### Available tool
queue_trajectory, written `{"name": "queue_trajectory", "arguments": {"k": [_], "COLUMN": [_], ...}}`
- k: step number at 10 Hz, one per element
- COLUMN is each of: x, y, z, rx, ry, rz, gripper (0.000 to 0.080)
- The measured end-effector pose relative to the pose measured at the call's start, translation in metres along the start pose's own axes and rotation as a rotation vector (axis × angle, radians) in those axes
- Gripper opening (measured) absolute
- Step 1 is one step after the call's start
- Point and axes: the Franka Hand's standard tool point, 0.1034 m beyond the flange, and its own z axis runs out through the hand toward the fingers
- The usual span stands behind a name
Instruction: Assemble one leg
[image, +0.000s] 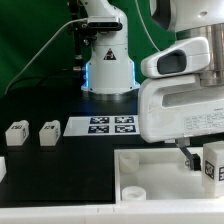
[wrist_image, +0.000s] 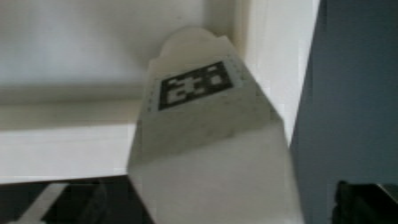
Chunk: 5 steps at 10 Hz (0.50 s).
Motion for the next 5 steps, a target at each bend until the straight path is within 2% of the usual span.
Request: {"name": "queue_trajectory", "arguments": {"k": [1, 2, 3, 4, 5], "x": [-0.0002, -0.0003, -0.0004, -0.0006, -0.0008], "y": [-0.0008, -0.0019, -0.0022, -0.0032, -0.0043], "z": [0.0001, 0.0001, 0.0001, 0.0002, 0.0003], "rx": [0.005, 0.009, 0.011, 0.019, 0.026], "ry": [0.0, -0.001, -0.002, -0.004, -0.006], "rz": [0.067, 0.163, 0.229, 0.354, 0.448], "gripper": [0.0549, 0.0367, 0.0231, 0.005, 0.005]}}
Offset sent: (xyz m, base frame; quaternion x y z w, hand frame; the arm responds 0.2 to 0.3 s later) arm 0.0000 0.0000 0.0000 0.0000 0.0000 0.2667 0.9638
